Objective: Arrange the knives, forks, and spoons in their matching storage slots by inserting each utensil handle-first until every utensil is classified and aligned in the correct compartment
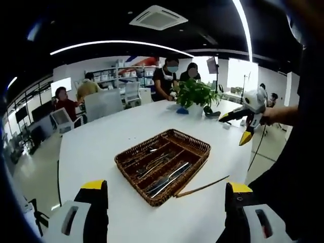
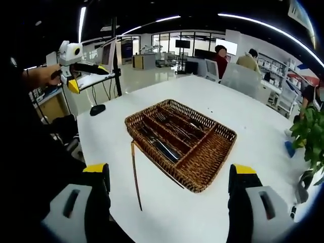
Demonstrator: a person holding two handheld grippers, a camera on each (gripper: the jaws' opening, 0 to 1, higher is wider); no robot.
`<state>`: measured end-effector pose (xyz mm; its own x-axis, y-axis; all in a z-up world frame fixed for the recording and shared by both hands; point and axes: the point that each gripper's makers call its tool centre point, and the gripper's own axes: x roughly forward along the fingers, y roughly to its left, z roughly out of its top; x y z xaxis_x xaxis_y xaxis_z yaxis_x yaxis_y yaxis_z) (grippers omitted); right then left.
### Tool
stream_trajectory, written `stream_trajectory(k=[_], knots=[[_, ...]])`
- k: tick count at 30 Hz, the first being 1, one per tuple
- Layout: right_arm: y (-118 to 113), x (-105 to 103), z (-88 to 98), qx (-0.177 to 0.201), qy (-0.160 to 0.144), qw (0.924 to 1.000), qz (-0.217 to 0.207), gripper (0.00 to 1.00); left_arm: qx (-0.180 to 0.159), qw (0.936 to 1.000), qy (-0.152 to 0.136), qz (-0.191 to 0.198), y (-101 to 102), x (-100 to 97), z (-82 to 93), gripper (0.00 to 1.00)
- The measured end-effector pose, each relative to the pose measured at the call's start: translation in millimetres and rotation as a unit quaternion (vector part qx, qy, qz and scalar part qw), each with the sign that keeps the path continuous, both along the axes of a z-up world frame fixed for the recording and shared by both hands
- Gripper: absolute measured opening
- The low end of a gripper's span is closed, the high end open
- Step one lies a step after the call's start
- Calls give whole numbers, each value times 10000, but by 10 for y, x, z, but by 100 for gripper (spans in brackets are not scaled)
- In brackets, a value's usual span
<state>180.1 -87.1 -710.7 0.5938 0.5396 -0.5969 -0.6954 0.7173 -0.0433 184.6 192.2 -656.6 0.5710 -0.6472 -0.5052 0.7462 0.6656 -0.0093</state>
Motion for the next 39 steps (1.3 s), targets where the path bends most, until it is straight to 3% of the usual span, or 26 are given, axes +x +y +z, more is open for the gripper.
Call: stream_trajectory(k=[4,8,12,14,17,21,22,24,27,29,33,36,39], knots=[[106,-32,-202,-36,88,9999,133,98,-52,9999,-16,102,14,26,18,100],[149,-47,-289,-5,133,9997,217,95,9,9999,2,111,40,-20,12,100],[167,-41,-395,-9,152,9994,298,85,-54,9998,3,169,108,-81,-1,100],[255,-81,-443,-54,6,9981,608,77,-88,9998,40,195,125,-113,-18,100],[361,-133,-585,-56,207,9976,659,79,26,9997,58,217,174,-140,-54,100],[493,-181,-697,7,217,9964,823,72,13,9996,41,270,226,-149,-11,100],[521,-190,-796,50,211,9961,858,71,1,9996,26,282,234,-145,1,100],[495,-240,-1008,-226,371,9947,928,68,-17,9995,11,318,247,-130,12,100],[529,-313,-1116,-135,480,9938,996,57,-17,9994,-8,359,257,-137,23,100],[548,-357,-1208,-157,576,9928,1037,56,-27,9993,-4,362,255,-157,20,100],[611,-386,-1297,-86,681,9922,1042,46,22,9994,14,357,261,-194,11,100],[625,-350,-1374,-71,781,9919,1000,45,45,9993,10,374,294,-183,1,100],[656,-331,-1362,-163,589,9909,1202,34,106,9995,21,281,295,-206,-9,100]])
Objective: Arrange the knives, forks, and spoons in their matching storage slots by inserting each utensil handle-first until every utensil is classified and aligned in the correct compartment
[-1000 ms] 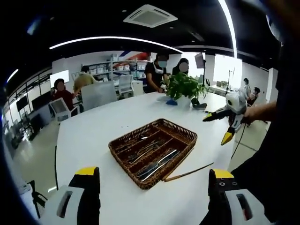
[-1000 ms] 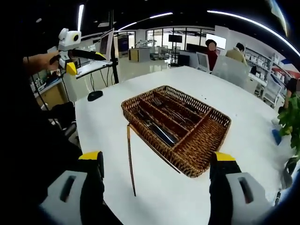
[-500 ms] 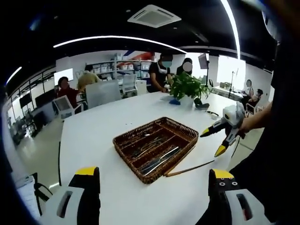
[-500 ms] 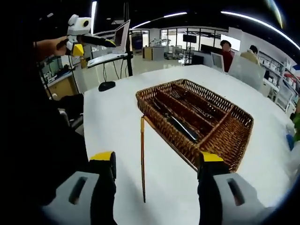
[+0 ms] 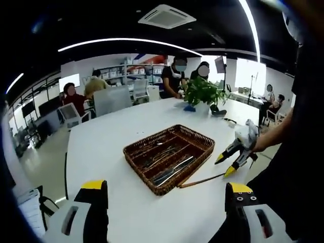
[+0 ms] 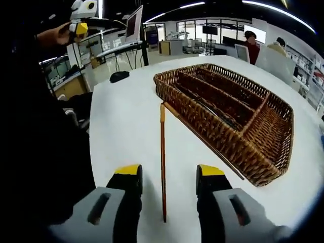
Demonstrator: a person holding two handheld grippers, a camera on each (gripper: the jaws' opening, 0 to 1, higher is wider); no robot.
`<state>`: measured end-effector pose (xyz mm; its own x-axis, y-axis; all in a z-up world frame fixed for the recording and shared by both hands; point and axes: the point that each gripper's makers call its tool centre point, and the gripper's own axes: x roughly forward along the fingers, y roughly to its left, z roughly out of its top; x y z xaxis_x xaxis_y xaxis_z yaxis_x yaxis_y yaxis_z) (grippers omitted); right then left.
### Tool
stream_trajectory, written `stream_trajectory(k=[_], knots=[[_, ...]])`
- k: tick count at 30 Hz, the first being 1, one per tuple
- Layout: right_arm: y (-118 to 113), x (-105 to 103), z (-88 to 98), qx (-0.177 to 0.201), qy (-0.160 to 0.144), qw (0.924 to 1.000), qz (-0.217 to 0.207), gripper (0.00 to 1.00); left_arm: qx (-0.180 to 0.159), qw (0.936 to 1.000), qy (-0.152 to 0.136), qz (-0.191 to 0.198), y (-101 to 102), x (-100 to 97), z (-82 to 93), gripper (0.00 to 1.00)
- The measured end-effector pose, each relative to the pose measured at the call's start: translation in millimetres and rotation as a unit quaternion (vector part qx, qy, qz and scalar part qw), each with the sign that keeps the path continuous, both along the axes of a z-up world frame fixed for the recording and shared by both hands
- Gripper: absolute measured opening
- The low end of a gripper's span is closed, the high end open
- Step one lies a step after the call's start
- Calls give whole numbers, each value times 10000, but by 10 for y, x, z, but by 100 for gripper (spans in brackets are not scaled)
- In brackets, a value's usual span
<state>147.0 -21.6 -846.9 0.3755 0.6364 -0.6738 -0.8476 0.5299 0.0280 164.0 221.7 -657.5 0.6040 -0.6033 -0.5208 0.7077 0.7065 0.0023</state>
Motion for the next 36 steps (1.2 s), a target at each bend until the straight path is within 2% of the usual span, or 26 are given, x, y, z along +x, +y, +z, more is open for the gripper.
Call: stream_trajectory(k=[3,5,9,13,15,16,19,25,28,31,36], knots=[[15,-63,-98,-92,108,9997,188,26,-16,10000,-27,43,33,20,9,100],[33,-87,-120,-101,36,9996,279,18,-29,10000,-31,64,47,20,7,100],[53,-83,-158,-218,-37,9992,340,15,5,9999,-40,101,87,-2,-6,100],[98,-100,-196,-326,-64,9979,564,7,13,9998,-27,192,144,-7,-11,100],[113,-113,-223,-354,-45,9972,653,10,8,9998,-31,218,171,-8,-12,100],[109,-89,-224,-452,-211,9957,779,10,18,9997,-23,230,169,-14,-17,100],[99,-89,-225,-426,-177,9964,705,2,29,9997,-26,260,189,-13,-25,100],[97,-86,-236,-360,-246,9966,705,2,12,9995,-27,307,237,1,-37,100],[97,-63,-242,-200,-17,9987,474,1,-1,9994,-37,330,234,19,-27,100],[70,-27,-244,-217,118,9993,265,0,11,9996,-56,287,205,45,-20,100],[101,-29,-194,-240,167,9991,310,0,-9,9996,-90,254,163,75,2,100]])
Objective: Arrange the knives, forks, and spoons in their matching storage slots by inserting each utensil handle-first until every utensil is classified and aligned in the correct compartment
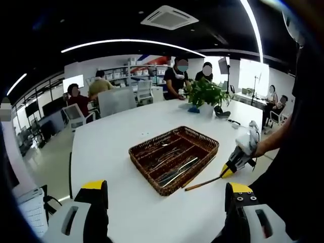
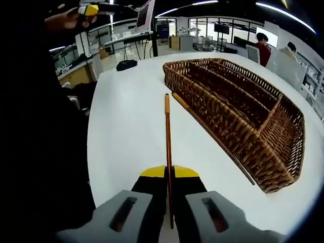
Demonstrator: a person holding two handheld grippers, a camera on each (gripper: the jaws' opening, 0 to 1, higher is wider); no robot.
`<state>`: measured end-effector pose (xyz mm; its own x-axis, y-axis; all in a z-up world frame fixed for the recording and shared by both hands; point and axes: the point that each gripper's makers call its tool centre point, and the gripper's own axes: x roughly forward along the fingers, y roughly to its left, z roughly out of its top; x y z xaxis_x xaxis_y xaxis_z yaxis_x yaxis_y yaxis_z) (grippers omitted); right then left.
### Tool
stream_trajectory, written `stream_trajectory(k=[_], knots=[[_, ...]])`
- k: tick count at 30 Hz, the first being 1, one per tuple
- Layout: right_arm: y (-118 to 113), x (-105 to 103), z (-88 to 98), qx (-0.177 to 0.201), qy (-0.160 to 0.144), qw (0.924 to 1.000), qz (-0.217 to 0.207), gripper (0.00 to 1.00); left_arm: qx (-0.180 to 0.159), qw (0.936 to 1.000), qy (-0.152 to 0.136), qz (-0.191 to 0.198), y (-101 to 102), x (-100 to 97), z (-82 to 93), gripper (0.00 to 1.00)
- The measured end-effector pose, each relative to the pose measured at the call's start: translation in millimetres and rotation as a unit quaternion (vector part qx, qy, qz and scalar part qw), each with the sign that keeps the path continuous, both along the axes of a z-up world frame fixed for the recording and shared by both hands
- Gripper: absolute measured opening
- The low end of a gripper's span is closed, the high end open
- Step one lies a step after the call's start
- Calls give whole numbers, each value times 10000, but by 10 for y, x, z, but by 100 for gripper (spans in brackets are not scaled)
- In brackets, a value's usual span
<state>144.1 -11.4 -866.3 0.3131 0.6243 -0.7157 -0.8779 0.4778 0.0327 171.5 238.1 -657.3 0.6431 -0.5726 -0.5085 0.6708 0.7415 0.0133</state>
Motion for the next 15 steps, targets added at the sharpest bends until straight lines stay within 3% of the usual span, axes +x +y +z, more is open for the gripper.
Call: stream_trajectory(k=[10,15], knots=[[2,-71,229,38,45,9999,152,0,-53,10000,-31,-17,-46,43,10,100],[-109,-96,94,-217,8,9995,209,0,-85,9999,-34,-46,-89,56,1,100]])
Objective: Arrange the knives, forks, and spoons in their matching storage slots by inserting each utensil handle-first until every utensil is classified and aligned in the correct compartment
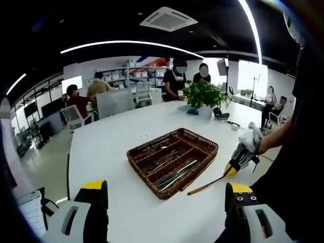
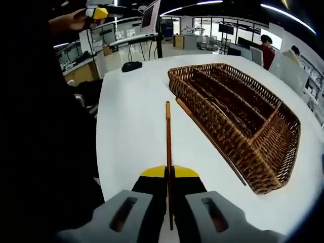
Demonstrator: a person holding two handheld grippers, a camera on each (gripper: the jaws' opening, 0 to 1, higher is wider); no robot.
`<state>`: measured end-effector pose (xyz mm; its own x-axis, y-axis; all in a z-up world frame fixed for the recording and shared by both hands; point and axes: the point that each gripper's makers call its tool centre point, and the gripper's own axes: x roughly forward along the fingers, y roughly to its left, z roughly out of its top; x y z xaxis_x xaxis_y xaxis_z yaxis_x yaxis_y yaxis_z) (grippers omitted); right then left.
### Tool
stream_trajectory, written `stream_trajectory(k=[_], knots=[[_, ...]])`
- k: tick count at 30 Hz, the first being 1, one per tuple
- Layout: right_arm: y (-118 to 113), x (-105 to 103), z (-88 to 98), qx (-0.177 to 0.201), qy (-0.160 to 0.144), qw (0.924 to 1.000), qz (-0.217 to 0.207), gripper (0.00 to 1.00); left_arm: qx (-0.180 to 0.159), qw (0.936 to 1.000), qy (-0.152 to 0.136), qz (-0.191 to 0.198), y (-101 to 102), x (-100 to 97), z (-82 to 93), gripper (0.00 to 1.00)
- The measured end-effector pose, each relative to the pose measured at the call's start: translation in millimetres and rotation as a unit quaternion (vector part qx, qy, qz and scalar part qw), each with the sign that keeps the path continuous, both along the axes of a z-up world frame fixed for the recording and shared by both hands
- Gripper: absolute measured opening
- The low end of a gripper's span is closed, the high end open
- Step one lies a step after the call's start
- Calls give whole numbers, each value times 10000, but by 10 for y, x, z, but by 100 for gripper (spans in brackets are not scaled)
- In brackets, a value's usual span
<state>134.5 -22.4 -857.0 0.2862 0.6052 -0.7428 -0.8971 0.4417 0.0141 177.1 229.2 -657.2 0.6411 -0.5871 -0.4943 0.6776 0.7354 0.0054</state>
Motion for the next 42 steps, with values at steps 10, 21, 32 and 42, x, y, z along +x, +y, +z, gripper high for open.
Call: stream_trajectory(k=[10,21,32,42], knots=[[-54,30,-123,-68,-32,10000,36,10,14,10000,16,2,28,-10,2,100],[334,199,-61,333,-147,9993,67,13,41,9999,51,78,99,-43,-20,100],[333,195,-144,294,-41,9995,45,0,71,9998,23,164,192,-50,21,100],[355,162,32,336,-41,9994,57,0,-49,9999,-14,126,121,8,29,100]])
